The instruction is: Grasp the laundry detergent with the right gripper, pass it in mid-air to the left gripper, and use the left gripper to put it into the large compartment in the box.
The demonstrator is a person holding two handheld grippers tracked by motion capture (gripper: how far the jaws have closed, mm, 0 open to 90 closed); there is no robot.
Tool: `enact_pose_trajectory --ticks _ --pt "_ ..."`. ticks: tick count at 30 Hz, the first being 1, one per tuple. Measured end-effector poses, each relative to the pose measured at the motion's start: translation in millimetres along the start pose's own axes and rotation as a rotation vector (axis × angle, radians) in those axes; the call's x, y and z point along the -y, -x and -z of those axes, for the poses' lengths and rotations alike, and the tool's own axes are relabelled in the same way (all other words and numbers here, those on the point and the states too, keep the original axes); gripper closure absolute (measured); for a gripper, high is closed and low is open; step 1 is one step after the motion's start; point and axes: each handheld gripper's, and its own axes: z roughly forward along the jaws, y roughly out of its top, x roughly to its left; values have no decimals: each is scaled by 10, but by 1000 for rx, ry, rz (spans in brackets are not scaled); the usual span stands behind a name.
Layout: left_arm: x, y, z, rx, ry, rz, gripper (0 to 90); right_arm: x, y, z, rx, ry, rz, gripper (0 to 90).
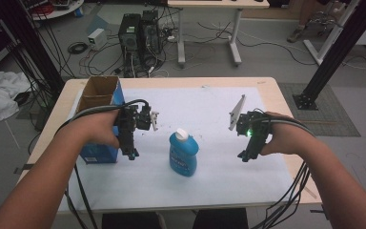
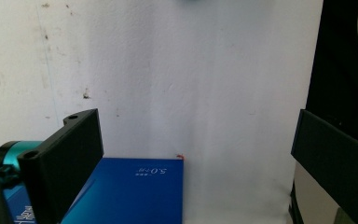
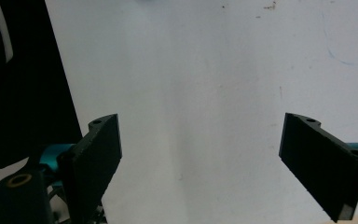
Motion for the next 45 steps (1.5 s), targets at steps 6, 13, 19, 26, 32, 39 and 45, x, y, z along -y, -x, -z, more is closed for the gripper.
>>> enact_pose_trajectory --ticks 6,13,19,26,32,39,45 --pt "28 15 -7 -3 2 3 21 -107 -50 -126 -16 11 15 121" --pt "58 29 -8 -10 13 2 21 -189 -118 -243 -21 58 8 121" --pt "64 32 -16 -15 25 11 21 -183 -165 -381 -28 122 -15 121" --pt "62 28 -12 -20 30 12 21 -167 -210 -553 -41 227 -57 122" --pt "57 24 -11 -19 26 12 21 -196 -254 -670 -32 297 -97 121" --pt "67 25 -7 -24 33 16 21 -254 -349 -811 -32 386 -154 121" --pt "72 29 -8 -27 34 20 21 -293 -426 -931 -4 462 -199 121"
